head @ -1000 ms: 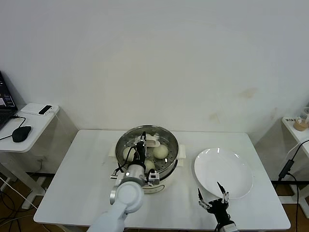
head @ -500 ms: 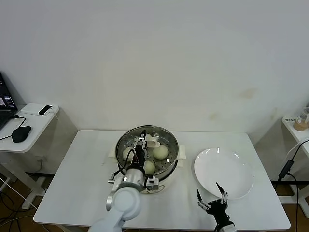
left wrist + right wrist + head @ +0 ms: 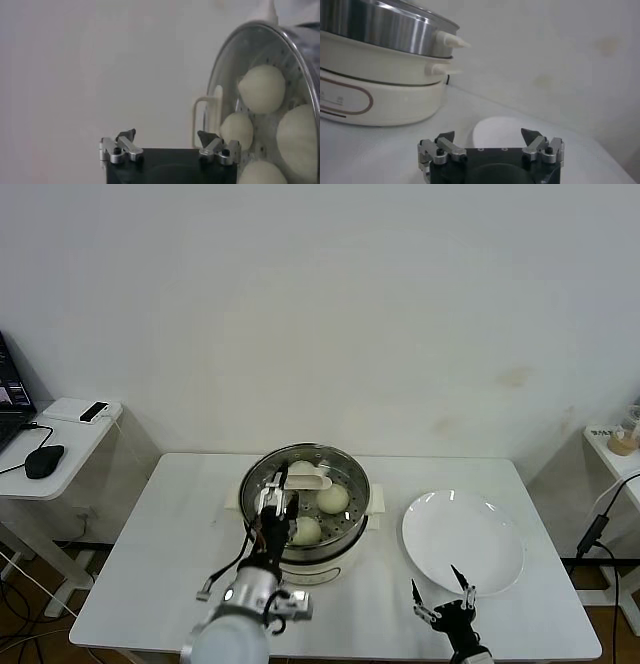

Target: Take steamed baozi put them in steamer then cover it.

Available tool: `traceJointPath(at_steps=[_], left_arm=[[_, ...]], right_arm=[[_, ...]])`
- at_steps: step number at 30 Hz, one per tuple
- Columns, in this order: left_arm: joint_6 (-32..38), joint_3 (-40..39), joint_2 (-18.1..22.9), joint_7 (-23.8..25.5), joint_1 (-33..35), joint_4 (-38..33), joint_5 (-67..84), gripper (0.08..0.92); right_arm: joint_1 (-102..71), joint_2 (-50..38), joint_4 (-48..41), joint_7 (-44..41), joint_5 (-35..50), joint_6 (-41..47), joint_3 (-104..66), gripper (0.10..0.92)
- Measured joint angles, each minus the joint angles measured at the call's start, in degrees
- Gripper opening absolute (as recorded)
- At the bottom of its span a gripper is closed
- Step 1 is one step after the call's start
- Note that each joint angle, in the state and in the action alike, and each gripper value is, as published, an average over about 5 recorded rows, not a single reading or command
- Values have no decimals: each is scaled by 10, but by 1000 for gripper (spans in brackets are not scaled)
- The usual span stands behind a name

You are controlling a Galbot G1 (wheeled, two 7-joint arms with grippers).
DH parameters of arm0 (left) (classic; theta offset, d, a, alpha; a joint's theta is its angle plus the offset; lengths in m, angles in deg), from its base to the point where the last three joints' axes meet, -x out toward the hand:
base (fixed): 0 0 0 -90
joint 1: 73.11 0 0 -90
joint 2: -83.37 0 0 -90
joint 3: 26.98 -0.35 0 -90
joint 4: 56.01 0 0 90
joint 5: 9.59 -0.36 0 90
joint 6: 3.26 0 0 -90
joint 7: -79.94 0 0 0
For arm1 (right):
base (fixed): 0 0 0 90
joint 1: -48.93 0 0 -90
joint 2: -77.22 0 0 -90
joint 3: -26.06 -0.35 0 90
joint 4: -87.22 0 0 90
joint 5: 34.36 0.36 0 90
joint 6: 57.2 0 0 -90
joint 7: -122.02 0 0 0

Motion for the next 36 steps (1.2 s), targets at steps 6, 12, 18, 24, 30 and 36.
traceJointPath(at_steps=[6, 12, 18, 24, 30, 36], left_arm=[[38, 66, 15, -65, 92, -33, 136, 823], [109, 162, 30, -139, 159, -25, 358, 823], [163, 236, 39, -175, 212, -20, 565, 823], [196, 284, 40, -193, 259, -12, 687, 823], [226, 305, 45, -195, 291, 7, 754, 823], [245, 317, 50, -198, 307, 18, 793, 823]], right_arm=[[-5, -10, 6, -1, 11, -3, 0, 823], [-8, -12, 12, -2, 17, 0, 5, 823], [-16, -20, 21, -6, 29, 7, 6, 823], [-26, -30, 26, -11, 46, 18, 10, 823], [-34, -44, 39, -11, 70, 32, 21, 823], [-42, -57, 56, -10, 97, 46, 31, 823]])
